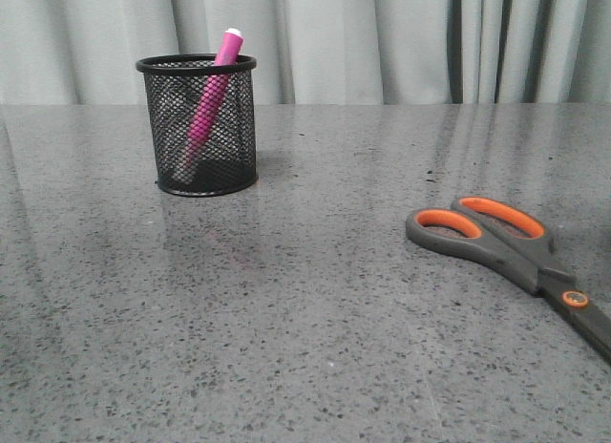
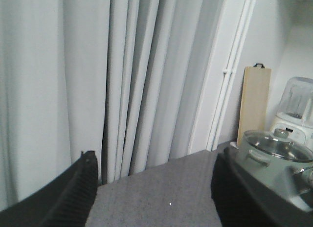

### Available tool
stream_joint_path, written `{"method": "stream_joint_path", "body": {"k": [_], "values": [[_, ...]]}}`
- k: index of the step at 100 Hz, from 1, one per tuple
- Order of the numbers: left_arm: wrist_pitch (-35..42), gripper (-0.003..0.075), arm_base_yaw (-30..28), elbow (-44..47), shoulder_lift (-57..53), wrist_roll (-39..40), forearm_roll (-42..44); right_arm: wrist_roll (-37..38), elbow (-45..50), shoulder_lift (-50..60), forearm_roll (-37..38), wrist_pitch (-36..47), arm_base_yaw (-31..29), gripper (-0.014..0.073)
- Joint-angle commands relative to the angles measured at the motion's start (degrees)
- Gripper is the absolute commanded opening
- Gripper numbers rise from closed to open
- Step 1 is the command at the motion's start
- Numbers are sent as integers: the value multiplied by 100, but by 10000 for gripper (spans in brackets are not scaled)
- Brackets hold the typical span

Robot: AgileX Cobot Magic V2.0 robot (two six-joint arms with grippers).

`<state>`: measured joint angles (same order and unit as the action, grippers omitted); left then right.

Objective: Put pen and scissors into bin
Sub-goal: 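Lower the right gripper onto the grey-and-orange scissors and grasp them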

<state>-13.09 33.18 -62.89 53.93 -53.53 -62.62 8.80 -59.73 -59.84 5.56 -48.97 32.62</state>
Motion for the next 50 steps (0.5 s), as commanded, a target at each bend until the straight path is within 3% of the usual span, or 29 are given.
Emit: {"method": "stream_joint_path", "body": {"k": [1, 18, 50], "values": [[172, 445, 41, 32, -522, -14, -11, 140, -706, -850, 643, -880, 201, 379], [221, 445, 41, 374, -1244, -14, -11, 470, -1152, -1866, 391, -1736, 212, 383], [224, 445, 41, 686, -1671, -14, 17, 891, -742, -2031, -489, -1452, 212, 392]]}}
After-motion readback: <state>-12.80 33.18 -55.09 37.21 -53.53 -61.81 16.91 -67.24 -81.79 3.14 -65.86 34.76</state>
